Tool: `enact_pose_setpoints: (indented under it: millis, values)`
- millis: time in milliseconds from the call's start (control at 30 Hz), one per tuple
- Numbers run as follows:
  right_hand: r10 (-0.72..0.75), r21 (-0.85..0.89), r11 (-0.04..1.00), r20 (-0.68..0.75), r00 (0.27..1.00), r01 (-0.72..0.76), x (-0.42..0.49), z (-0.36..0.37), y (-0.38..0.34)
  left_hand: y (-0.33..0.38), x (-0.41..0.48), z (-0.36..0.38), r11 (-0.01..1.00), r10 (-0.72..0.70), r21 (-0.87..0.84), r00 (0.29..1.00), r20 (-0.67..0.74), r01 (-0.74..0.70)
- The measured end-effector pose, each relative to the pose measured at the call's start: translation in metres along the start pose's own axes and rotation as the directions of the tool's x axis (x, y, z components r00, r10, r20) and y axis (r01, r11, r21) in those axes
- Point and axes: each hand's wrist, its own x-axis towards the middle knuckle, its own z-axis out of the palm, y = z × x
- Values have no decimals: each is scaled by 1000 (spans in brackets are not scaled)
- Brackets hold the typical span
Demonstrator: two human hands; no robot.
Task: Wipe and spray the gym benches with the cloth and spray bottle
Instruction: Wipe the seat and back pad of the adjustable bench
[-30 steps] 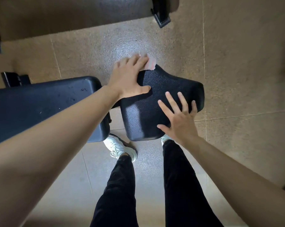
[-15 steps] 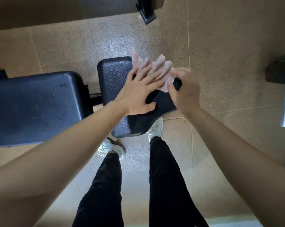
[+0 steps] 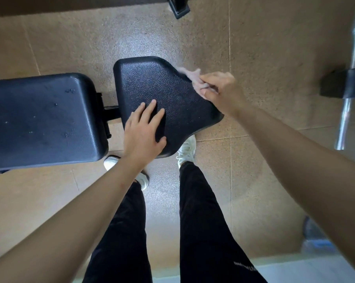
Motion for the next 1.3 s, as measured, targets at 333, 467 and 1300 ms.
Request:
enact_pose_setpoints:
  millis: [333, 467, 1300]
  values:
    - [727, 875, 226, 141, 672, -427, -101, 42, -18, -9, -4, -4, 999, 43, 14, 999, -10, -43]
    - [750, 892, -106, 361, 554, -439, -117, 70, -53, -17, -8, -2, 995, 97, -8, 995, -21, -97]
    - [598, 687, -688, 719, 353, -234, -126, 205, -235, -176, -178, -9, 888, -423, -125, 894, 150, 442]
